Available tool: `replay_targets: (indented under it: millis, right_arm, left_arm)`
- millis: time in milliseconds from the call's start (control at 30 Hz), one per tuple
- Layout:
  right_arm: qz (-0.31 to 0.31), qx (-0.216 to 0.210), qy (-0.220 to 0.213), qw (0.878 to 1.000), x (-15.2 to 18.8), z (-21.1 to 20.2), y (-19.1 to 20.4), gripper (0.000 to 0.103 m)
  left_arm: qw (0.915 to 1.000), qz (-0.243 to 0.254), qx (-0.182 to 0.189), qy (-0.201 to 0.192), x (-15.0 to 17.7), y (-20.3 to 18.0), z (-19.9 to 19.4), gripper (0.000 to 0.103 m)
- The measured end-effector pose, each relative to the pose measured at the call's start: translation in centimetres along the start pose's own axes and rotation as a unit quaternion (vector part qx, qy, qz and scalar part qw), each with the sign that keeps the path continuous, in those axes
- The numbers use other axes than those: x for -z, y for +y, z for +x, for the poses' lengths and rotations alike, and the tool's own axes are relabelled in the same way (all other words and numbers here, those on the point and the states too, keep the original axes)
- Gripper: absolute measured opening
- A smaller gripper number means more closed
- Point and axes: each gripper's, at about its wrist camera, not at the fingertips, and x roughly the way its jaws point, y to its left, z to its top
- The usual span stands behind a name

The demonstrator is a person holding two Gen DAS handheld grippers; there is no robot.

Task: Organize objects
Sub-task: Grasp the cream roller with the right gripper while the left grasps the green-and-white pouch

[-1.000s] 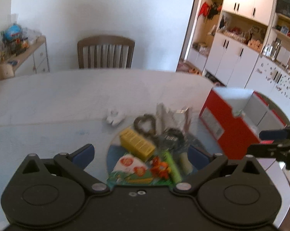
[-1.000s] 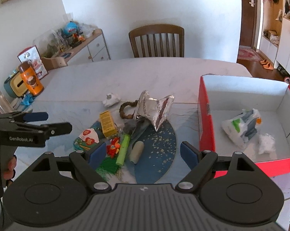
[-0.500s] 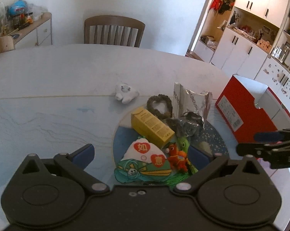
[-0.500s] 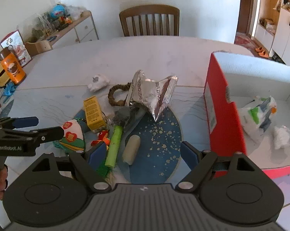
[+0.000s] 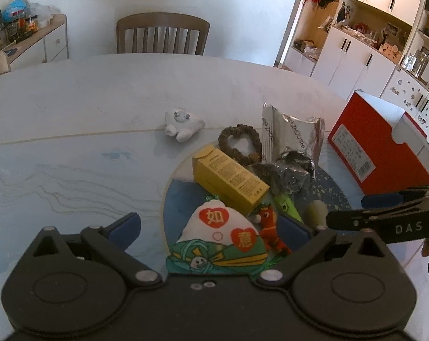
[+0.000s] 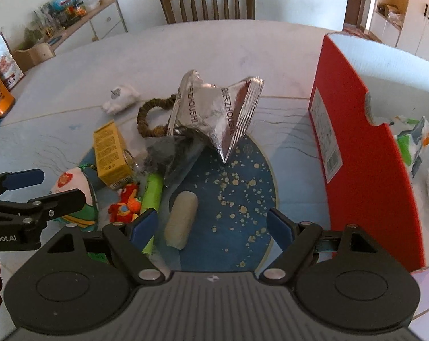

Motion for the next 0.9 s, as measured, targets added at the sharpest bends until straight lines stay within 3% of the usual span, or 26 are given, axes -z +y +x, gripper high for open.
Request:
replay_targets:
  millis: [200,433,533,600,900]
  right_arm:
    - [-0.004,-0.004,0.010,1.000,-0.4,1.1,0.4,0.072]
    - [-0.016,-0.014,0.024,0.999,-0.5,1.9,1.1,0.055]
    - [-0.023,-0.016,0.026,0.999,-0.4,2.0,1.3,0.045]
    - [-0.023,-0.021,0.026,0.999,-0.5,2.1,1.4,0.039]
    - [-0.032,-0.025,0.025,0.999,-0.5,1.7,2.2,0.016]
  left_arm:
    - [0.9999,-0.002,0.000,0.011,0.2,0.2,0.8,0.087]
    - [0.9998,0.001,0.016,0.014,0.7,0.2,1.0,0.081]
    - [0.9997,0.002,0.021,0.012,0.8,0.2,0.9,0.074]
    - [0.9996,0.003,0.026,0.010,0.7,0.1,0.9,0.063]
    - [0.9994,0.015,0.028,0.012,0.5,-0.5,0.5,0.057]
